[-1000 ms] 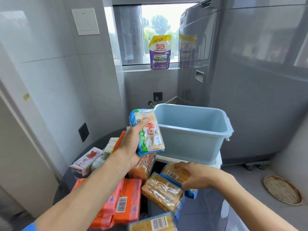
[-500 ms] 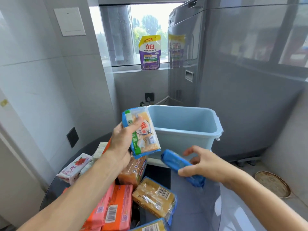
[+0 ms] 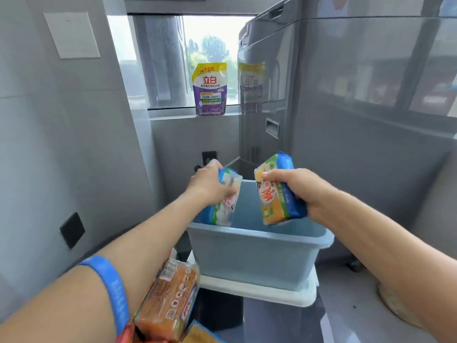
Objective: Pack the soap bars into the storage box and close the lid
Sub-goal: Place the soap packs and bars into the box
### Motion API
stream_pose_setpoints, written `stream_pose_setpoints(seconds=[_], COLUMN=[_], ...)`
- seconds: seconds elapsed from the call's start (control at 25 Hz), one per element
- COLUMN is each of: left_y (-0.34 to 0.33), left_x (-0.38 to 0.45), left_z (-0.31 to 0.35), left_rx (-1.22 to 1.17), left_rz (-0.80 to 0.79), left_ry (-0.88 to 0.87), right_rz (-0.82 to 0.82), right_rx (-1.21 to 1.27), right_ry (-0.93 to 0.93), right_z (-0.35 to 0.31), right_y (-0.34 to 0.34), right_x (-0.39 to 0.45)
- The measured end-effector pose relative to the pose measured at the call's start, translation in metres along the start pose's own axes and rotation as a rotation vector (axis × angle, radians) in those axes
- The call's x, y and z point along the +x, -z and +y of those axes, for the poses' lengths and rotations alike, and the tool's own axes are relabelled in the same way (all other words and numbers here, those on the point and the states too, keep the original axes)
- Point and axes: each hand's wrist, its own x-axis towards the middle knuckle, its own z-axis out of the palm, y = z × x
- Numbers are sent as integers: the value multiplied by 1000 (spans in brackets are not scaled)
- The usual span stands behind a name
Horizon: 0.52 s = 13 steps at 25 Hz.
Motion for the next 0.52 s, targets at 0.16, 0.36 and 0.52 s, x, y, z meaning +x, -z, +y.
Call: stream_pose_setpoints(seconds=[0.16,0.36,0.52], left_y=[-37,-44,-48], left_x=[7,-4,-22], left_z=[-26,-45,-46], left_rx=[337,314,334], left_rz=[-431,-525,-422], left_ry=[22,3,-34], right_rz=[43,-34,49], right_rx=[-686,-1068,-1042], right_ry=[-67,6,88], right_z=[39,72,76], right_y=[-6,-11,-12], right_x=[35,27,19])
